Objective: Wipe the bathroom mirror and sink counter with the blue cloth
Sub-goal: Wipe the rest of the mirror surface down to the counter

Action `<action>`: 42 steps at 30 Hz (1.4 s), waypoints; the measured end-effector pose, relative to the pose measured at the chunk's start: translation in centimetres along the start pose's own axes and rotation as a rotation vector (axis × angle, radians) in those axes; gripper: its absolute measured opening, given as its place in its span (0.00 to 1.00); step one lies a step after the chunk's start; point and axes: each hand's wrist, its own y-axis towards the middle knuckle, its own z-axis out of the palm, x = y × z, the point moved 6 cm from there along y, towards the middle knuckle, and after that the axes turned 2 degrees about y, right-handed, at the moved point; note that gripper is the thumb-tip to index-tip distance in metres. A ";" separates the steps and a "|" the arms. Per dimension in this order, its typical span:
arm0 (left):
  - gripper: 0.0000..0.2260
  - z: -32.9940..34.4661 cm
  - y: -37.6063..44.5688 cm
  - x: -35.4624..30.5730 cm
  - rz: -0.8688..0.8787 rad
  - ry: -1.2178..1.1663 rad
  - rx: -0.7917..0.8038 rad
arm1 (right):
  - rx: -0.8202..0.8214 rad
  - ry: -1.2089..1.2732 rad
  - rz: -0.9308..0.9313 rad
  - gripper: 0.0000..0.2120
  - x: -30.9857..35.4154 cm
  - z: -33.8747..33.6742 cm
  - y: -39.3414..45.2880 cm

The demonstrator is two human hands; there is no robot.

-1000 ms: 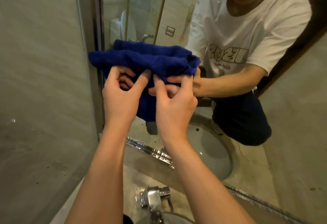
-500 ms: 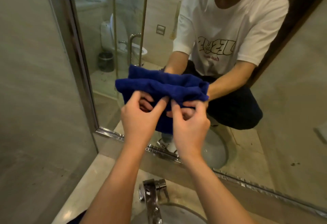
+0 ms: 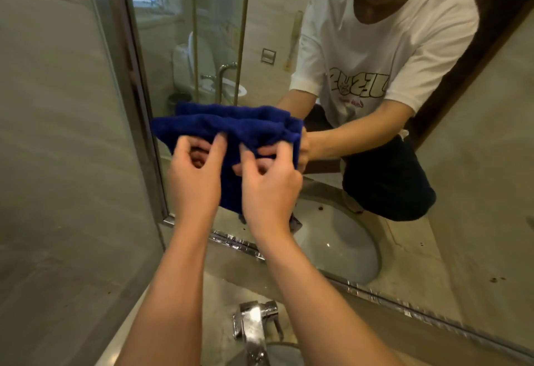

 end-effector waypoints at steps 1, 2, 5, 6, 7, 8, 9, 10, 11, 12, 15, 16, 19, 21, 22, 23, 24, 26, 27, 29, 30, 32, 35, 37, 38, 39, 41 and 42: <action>0.10 0.2 -0.3 0.1 -0.005 -0.005 -0.014 | 0.012 0.015 0.000 0.07 -0.1 0.1 -0.1; 0.11 0.6 -0.8 0.1 -0.009 -0.006 -0.031 | 0.021 0.029 0.005 0.07 -0.3 -0.1 -0.2; 0.11 2.6 -3.6 -0.3 -0.010 -0.031 -0.071 | -0.003 0.017 0.010 0.07 -1.0 -2.7 -0.1; 0.11 3.6 -4.9 -0.6 -0.008 -0.044 -0.068 | -0.019 0.005 0.014 0.07 -1.5 -4.0 -0.1; 0.11 4.5 -6.2 -1.0 0.003 -0.053 -0.054 | -0.038 -0.007 0.020 0.07 -1.9 -5.6 -0.1; 0.11 5.5 -7.5 -1.4 0.025 -0.055 -0.034 | -0.057 -0.014 0.029 0.08 -2.4 -7.4 -0.1; 0.11 6.4 -8.7 -1.8 0.044 -0.051 -0.008 | -0.074 -0.014 0.041 0.09 -2.8 -9.4 -0.1; 0.11 7.3 -9.8 -2.1 0.054 -0.044 0.027 | -0.087 -0.014 0.053 0.11 -3.2 -11.3 -0.1; 0.11 8.4 -10.9 -2.3 0.051 -0.044 0.068 | -0.095 -0.015 0.062 0.12 -3.6 -13.2 -0.1; 0.12 9.4 -12.0 -2.4 0.036 -0.049 0.110 | -0.103 -0.017 0.067 0.12 -3.9 -15.0 -0.1; 0.13 11.8 -15.1 -3.1 0.012 -0.069 0.216 | -0.130 -0.018 0.092 0.12 -5.1 -19.4 0.0; 0.11 12.3 -15.8 -3.4 0.015 -0.074 0.251 | -0.135 -0.016 0.102 0.12 -5.6 -20.5 0.0; 0.09 13.2 -16.3 -3.8 0.036 -0.065 0.308 | -0.139 0.002 0.114 0.12 -6.3 -22.1 -0.1; 0.09 13.4 -16.4 -4.0 0.083 -0.036 0.311 | -0.132 0.026 0.113 0.11 -6.6 -22.5 -0.2; 0.08 13.5 -16.7 -4.2 0.116 -0.014 0.307 | -0.134 0.046 0.113 0.11 -6.7 -22.7 -0.2; 0.08 13.7 -17.1 -4.3 0.145 0.008 0.303 | -0.135 0.069 0.118 0.11 -7.1 -23.1 -0.1; 0.08 14.1 -17.5 -4.3 0.162 0.022 0.300 | -0.135 0.094 0.126 0.11 -7.5 -23.6 -0.1; 0.09 15.0 -18.4 -4.3 0.179 0.032 0.316 | -0.146 0.150 0.145 0.11 -8.3 -24.9 -0.2; 0.09 15.4 -18.9 -4.4 0.186 0.036 0.325 | -0.157 0.176 0.149 0.11 -8.5 -25.4 -0.2; 0.10 16.1 -19.5 -4.2 0.187 0.047 0.311 | -0.145 0.190 0.149 0.11 -9.0 -26.0 0.0; 0.10 16.2 -19.7 -4.1 0.187 0.054 0.297 | -0.123 0.185 0.148 0.11 -9.0 -26.1 0.1; 0.11 16.5 -20.2 -4.1 0.182 0.043 0.284 | -0.073 0.182 0.138 0.11 -9.1 -26.5 0.3; 0.10 18.3 -22.2 -4.6 0.210 0.026 0.360 | -0.123 0.192 0.154 0.12 -10.3 -29.5 -0.1; 0.10 20.1 -24.1 -5.0 0.249 0.033 0.415 | -0.176 0.250 0.196 0.12 -11.6 -32.4 -0.3; 0.10 21.0 -25.1 -5.2 0.248 0.020 0.432 | -0.183 0.281 0.221 0.12 -12.3 -33.6 -0.3; 0.10 21.8 -25.9 -5.2 0.239 0.002 0.440 | -0.179 0.301 0.242 0.12 -12.8 -34.7 -0.3; 0.10 23.2 -27.3 -5.3 0.243 -0.024 0.464 | -0.172 0.297 0.262 0.11 -13.7 -36.6 -0.3; 0.10 24.0 -28.0 -5.4 0.258 -0.033 0.494 | -0.196 0.293 0.259 0.11 -14.0 -37.7 -0.3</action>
